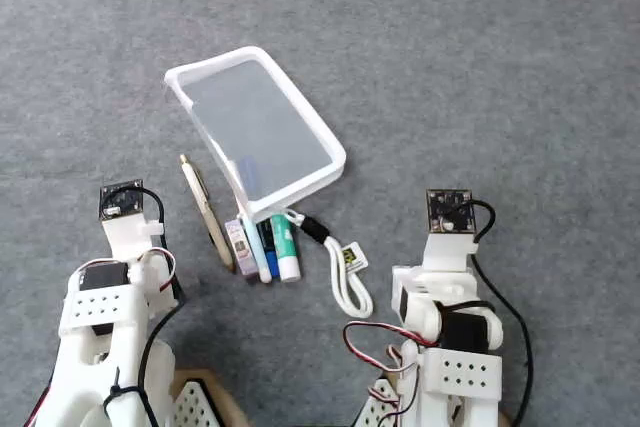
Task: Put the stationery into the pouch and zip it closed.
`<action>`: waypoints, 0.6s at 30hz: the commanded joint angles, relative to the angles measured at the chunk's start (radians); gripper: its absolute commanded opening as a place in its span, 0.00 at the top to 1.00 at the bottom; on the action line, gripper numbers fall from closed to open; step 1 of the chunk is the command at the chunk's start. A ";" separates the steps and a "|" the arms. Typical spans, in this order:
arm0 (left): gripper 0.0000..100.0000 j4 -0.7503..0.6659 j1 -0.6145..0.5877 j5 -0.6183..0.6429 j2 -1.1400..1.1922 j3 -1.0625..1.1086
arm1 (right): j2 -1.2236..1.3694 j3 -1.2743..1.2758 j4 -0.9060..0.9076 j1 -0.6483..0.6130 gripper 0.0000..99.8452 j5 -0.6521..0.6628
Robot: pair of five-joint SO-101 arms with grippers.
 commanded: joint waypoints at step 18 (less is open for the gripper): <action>0.97 0.034 -0.016 -0.104 0.006 -0.076 | 0.001 -0.088 -0.051 -0.428 0.92 0.055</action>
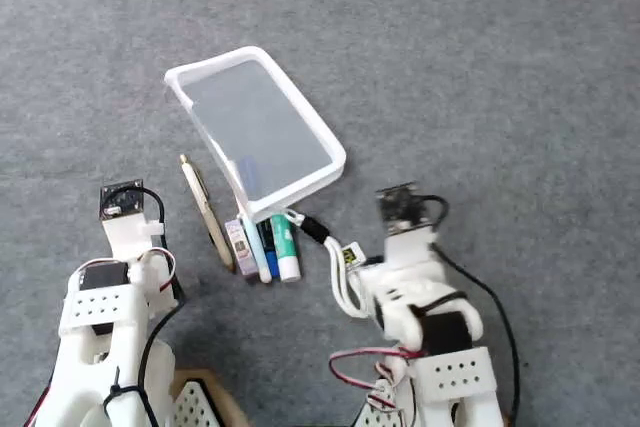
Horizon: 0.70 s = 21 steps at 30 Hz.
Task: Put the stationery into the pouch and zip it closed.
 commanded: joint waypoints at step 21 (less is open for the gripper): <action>0.97 0.014 0.030 -0.055 0.008 -0.070 | 0.762 -0.596 -0.080 -0.189 0.77 -0.115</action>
